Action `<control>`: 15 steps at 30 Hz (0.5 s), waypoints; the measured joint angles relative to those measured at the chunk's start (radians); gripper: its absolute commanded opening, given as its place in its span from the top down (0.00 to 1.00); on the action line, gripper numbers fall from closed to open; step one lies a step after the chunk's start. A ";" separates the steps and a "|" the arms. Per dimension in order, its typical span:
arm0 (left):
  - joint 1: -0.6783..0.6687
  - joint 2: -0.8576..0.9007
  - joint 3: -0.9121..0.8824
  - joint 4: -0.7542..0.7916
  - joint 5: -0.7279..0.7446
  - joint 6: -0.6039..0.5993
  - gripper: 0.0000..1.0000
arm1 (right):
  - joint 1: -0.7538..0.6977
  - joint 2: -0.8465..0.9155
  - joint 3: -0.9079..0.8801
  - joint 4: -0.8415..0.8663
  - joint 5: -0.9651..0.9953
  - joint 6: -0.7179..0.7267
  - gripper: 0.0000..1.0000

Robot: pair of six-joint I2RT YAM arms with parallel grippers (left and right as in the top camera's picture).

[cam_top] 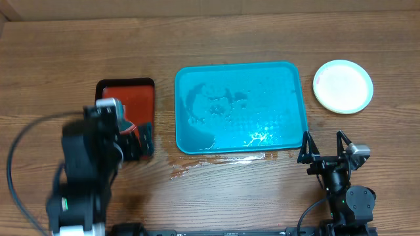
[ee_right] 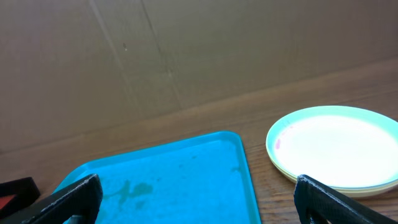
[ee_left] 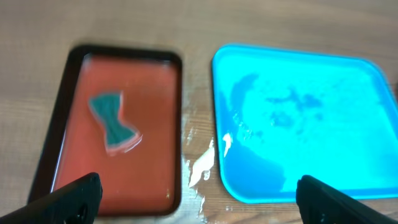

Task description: Clean dirty plates on tray and stack at the side

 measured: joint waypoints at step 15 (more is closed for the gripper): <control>-0.023 -0.544 -0.635 0.553 0.011 0.053 0.00 | 0.000 -0.001 0.000 -0.002 0.000 0.000 0.00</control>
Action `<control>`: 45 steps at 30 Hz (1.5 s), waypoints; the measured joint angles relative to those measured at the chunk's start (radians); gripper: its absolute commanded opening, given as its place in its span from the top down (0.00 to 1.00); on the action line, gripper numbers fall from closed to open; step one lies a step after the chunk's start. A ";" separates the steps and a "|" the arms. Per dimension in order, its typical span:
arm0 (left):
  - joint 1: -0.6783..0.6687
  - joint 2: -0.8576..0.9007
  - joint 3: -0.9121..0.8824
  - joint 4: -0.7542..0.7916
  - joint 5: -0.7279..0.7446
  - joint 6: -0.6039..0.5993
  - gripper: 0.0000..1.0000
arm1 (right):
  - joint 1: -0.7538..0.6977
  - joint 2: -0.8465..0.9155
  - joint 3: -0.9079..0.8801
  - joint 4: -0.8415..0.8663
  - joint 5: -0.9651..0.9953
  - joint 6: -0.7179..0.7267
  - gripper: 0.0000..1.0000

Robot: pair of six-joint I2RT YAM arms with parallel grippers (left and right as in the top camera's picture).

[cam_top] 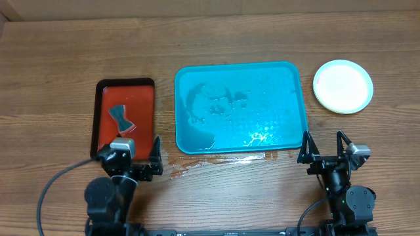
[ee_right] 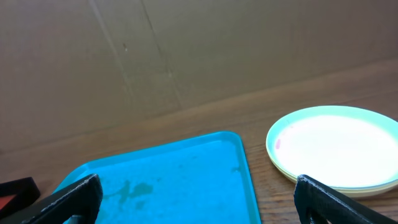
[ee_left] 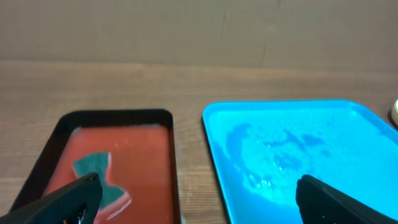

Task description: Clean dirty plates on tray and stack at the side

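Note:
The blue tray [cam_top: 240, 107] lies mid-table, wet and smeared, with no plate on it. A stack of pale plates [cam_top: 342, 86] rests on the wood at the far right, also seen in the right wrist view as the plates [ee_right: 333, 145]. A teal sponge [cam_top: 121, 118] lies in the red dish [cam_top: 124, 118] at the left. My left gripper [cam_top: 136, 160] sits open and empty at the table's front, just below the red dish. My right gripper [cam_top: 324, 148] stands open and empty near the tray's front right corner.
Water is spilled on the wood [cam_top: 197, 165] in front of the tray's left corner. A cardboard wall [ee_right: 186, 56] rises behind the table. Cables trail from both arms at the front edge.
My left arm has dropped back from above the red dish to the table's front edge, so the sponge in the dish now shows from overhead. The right arm has not moved.

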 measured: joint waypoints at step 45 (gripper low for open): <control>0.000 -0.210 -0.257 0.201 -0.125 -0.021 0.00 | 0.000 0.000 0.000 0.001 0.000 0.000 0.00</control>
